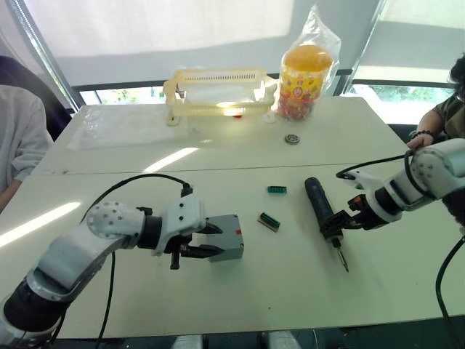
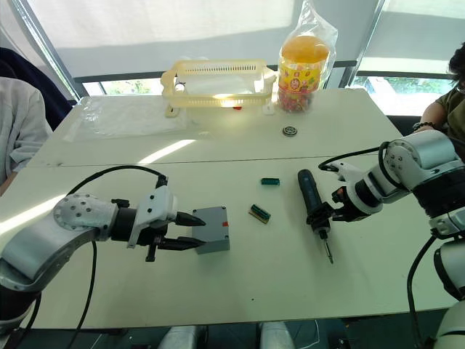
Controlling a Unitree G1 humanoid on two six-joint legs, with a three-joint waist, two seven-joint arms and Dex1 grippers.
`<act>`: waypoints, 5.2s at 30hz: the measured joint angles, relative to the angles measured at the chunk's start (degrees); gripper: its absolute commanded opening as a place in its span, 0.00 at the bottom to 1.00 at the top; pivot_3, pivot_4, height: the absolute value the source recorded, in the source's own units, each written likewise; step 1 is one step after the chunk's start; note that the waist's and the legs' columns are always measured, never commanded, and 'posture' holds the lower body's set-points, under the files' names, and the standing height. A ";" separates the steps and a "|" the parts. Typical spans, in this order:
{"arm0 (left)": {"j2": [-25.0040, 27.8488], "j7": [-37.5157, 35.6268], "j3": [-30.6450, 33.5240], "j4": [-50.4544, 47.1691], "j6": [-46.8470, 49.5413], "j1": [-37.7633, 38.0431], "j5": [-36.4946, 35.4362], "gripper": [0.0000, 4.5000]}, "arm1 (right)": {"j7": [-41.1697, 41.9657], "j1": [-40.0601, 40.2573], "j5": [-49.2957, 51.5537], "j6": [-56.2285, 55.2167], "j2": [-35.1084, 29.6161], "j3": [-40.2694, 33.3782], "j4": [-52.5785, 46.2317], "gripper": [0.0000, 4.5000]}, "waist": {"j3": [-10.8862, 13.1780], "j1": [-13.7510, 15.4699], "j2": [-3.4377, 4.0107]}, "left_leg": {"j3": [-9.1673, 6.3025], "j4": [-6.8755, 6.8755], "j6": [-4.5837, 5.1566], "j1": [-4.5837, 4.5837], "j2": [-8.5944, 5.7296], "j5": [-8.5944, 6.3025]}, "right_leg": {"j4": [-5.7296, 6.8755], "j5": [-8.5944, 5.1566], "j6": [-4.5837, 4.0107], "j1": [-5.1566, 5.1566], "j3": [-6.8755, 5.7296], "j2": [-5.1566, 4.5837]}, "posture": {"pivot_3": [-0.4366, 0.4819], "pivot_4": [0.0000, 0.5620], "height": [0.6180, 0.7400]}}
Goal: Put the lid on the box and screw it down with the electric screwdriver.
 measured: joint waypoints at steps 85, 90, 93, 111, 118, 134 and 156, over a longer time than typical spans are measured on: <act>-5.53 -4.28 -6.38 18.53 -5.96 -6.35 9.77 0.42 | -6.49 46.92 -41.48 -73.82 50.83 -22.87 -43.00 0.39 | -0.21 0.00 0.00 | -0.13 -0.03 0.00 0.24 0.08 0.01 | 0.20 0.02 0.02 0.19 0.05 0.17 | 0.48 0.27 1.00; -5.53 -4.33 -6.45 18.67 -6.25 -6.36 9.82 0.42 | -6.57 46.92 -41.49 -73.82 50.98 -22.89 -43.10 0.39 | -0.21 0.00 0.00 | -0.13 -0.03 0.00 0.24 0.08 0.01 | 0.20 0.02 0.02 0.19 0.05 0.17 | 0.48 0.27 1.00; -5.53 -4.34 -6.46 18.70 -6.31 -6.36 9.84 0.42 | -6.69 46.91 -41.49 -73.81 51.02 -22.92 -43.53 0.39 | -0.21 0.00 0.00 | -0.14 -0.03 0.00 0.24 0.08 0.01 | 0.20 0.02 0.02 0.20 0.04 0.17 | 0.48 0.27 1.00; -5.53 -4.32 -6.50 18.69 -6.35 -6.35 9.89 0.42 | -7.09 46.92 -41.57 -72.54 52.14 -22.44 -45.60 0.39 | -0.21 0.01 0.00 | -0.14 -0.03 0.00 0.25 0.08 0.01 | 0.20 0.02 0.02 0.21 0.04 0.17 | 0.48 0.27 1.00; -5.48 -4.30 -6.47 18.66 -6.35 -6.31 9.89 0.42 | -6.30 47.15 -42.05 -72.74 52.07 -22.47 -45.29 0.39 | -0.22 0.00 0.00 | -0.14 -0.03 0.00 0.25 0.08 0.01 | 0.20 0.02 0.02 0.21 0.04 0.17 | 0.48 0.27 1.00; -5.46 -4.26 -6.48 18.71 -6.34 -6.37 9.90 0.42 | -5.21 47.38 -43.45 -75.43 52.15 -22.47 -42.54 0.39 | -0.22 -0.01 0.00 | -0.14 -0.03 0.00 0.27 0.08 0.01 | 0.20 0.02 0.01 0.22 0.04 0.17 | 0.48 0.27 1.00; -5.58 -4.38 -6.66 20.54 -6.44 -6.89 10.37 0.42 | -1.65 46.73 -46.74 -76.48 50.14 -20.35 -41.37 0.39 | -0.39 -0.02 -0.02 | -0.12 -0.17 0.00 0.93 0.08 0.00 | 0.17 -0.11 -0.17 0.81 0.06 0.17 | 0.48 0.27 1.00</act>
